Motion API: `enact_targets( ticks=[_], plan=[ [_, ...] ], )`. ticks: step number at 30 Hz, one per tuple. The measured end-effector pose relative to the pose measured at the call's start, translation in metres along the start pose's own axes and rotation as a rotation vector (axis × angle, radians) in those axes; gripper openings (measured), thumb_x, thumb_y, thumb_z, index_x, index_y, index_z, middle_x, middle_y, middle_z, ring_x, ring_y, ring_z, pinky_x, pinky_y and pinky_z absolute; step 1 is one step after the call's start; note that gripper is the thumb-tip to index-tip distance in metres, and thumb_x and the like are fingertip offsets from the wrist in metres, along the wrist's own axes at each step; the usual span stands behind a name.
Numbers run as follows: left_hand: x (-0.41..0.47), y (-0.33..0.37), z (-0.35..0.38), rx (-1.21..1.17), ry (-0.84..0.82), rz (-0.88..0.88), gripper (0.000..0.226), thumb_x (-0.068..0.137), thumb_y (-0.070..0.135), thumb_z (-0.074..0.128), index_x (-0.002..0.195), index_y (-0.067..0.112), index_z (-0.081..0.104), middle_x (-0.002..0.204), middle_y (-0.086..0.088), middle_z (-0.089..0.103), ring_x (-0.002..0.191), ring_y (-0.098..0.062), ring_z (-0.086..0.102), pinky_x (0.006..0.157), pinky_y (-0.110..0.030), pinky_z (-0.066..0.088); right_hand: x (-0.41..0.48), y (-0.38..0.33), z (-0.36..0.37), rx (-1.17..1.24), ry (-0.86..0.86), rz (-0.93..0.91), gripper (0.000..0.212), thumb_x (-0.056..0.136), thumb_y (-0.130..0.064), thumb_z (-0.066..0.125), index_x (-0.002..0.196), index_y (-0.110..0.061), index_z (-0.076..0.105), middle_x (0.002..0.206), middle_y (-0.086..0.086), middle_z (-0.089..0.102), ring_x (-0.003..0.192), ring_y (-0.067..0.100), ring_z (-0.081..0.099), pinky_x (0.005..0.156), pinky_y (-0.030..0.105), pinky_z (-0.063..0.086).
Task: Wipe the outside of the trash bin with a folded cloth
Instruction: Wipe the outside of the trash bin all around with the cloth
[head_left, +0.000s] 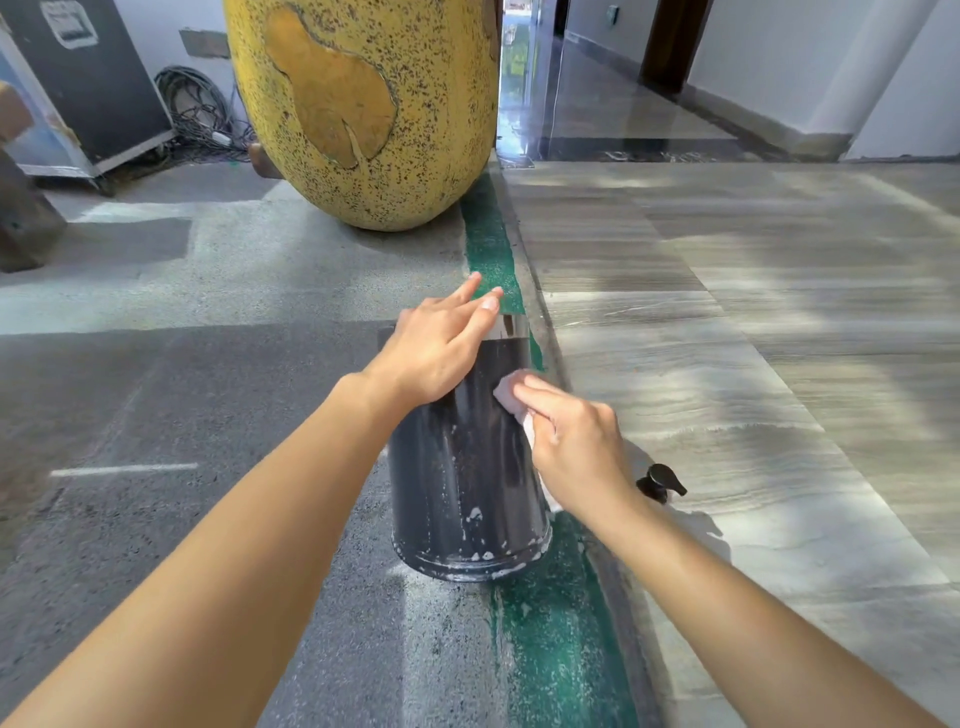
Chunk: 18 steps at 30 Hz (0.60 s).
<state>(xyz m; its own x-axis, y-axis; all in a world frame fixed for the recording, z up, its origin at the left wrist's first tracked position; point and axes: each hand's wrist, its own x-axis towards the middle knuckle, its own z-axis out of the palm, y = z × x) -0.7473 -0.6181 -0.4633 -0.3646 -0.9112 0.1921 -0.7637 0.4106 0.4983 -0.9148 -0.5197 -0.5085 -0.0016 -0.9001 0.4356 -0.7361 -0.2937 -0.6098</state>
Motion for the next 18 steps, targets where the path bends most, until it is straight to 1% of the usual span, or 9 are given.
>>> enact_targets(
  ticks=[2, 4, 5, 7, 10, 13, 14, 16, 18],
  plan=[
    [0.002, 0.000, -0.004, 0.006, 0.005, -0.033, 0.063, 0.099, 0.061, 0.010, 0.153, 0.040, 0.036, 0.166, 0.010, 0.015, 0.149, -0.032, 0.026, 0.118, -0.055, 0.015, -0.021, 0.005, 0.002, 0.033, -0.036, -0.040, 0.036, 0.084, 0.014, 0.055, 0.107, -0.006, 0.074, 0.117, 0.004, 0.071, 0.113, 0.001, 0.058, 0.102, 0.009, 0.038],
    [0.003, -0.001, -0.006, 0.018, 0.009, -0.073, 0.061, 0.101, 0.060, 0.012, 0.153, 0.038, 0.035, 0.167, 0.009, 0.013, 0.149, -0.033, 0.026, 0.119, -0.055, 0.014, -0.048, 0.014, 0.005, 0.092, -0.090, -0.028, 0.038, 0.083, 0.017, 0.056, 0.106, -0.007, 0.074, 0.116, -0.009, 0.070, 0.112, -0.024, 0.047, 0.102, 0.002, 0.032],
    [0.004, -0.001, -0.008, 0.024, 0.007, -0.094, 0.059, 0.103, 0.058, 0.013, 0.153, 0.038, 0.035, 0.167, 0.010, 0.011, 0.149, -0.032, 0.026, 0.118, -0.054, 0.013, -0.063, 0.022, 0.008, 0.110, -0.109, -0.021, 0.039, 0.082, 0.018, 0.056, 0.107, -0.006, 0.073, 0.118, -0.015, 0.068, 0.110, -0.030, 0.043, 0.102, 0.001, 0.029],
    [0.003, -0.003, -0.011, 0.038, 0.007, -0.112, 0.057, 0.104, 0.057, 0.014, 0.153, 0.037, 0.035, 0.167, 0.011, 0.009, 0.149, -0.032, 0.026, 0.117, -0.055, 0.013, -0.091, 0.038, 0.015, 0.131, -0.144, 0.011, 0.041, 0.080, 0.022, 0.056, 0.110, -0.003, 0.072, 0.120, -0.022, 0.064, 0.113, -0.028, 0.043, 0.105, 0.005, 0.030],
    [0.000, -0.007, -0.012, 0.068, 0.012, -0.124, 0.055, 0.104, 0.057, 0.015, 0.152, 0.039, 0.035, 0.167, 0.011, 0.008, 0.148, -0.037, 0.026, 0.116, -0.057, 0.013, -0.123, 0.050, 0.020, 0.150, -0.286, 0.035, 0.045, 0.079, 0.027, 0.048, 0.107, 0.000, 0.070, 0.116, -0.020, 0.066, 0.114, -0.016, 0.050, 0.103, 0.007, 0.033],
    [-0.008, -0.010, -0.010, 0.106, 0.006, -0.120, 0.056, 0.103, 0.058, 0.013, 0.154, 0.041, 0.030, 0.167, 0.013, 0.007, 0.148, -0.039, 0.024, 0.117, -0.056, 0.013, -0.136, 0.047, 0.016, 0.129, -0.396, 0.052, 0.055, 0.081, 0.024, 0.043, 0.116, -0.008, 0.071, 0.118, -0.039, 0.049, 0.118, -0.012, 0.053, 0.099, 0.003, 0.034],
    [-0.010, -0.010, -0.010, 0.116, 0.001, -0.127, 0.057, 0.103, 0.059, 0.011, 0.155, 0.042, 0.028, 0.167, 0.013, 0.007, 0.148, -0.039, 0.024, 0.117, -0.055, 0.014, -0.136, 0.045, 0.014, 0.125, -0.386, 0.055, 0.055, 0.082, 0.022, 0.044, 0.116, -0.010, 0.071, 0.117, -0.042, 0.045, 0.116, -0.011, 0.055, 0.097, 0.003, 0.036],
    [-0.010, -0.007, -0.008, 0.129, -0.019, -0.161, 0.059, 0.102, 0.061, 0.010, 0.156, 0.042, 0.025, 0.167, 0.013, 0.006, 0.149, -0.040, 0.021, 0.118, -0.055, 0.013, -0.125, 0.038, 0.006, 0.133, -0.307, 0.115, 0.052, 0.087, 0.015, 0.049, 0.118, -0.020, 0.071, 0.116, -0.045, 0.048, 0.105, -0.014, 0.059, 0.090, 0.006, 0.044],
    [-0.009, -0.003, -0.007, 0.096, -0.045, -0.196, 0.060, 0.101, 0.063, 0.010, 0.156, 0.043, 0.022, 0.167, 0.015, 0.006, 0.152, -0.038, 0.016, 0.119, -0.054, 0.008, -0.100, 0.032, -0.002, 0.162, -0.187, 0.211, 0.049, 0.090, 0.006, 0.054, 0.119, -0.031, 0.068, 0.121, -0.035, 0.054, 0.090, -0.021, 0.059, 0.085, 0.005, 0.048]
  ],
)
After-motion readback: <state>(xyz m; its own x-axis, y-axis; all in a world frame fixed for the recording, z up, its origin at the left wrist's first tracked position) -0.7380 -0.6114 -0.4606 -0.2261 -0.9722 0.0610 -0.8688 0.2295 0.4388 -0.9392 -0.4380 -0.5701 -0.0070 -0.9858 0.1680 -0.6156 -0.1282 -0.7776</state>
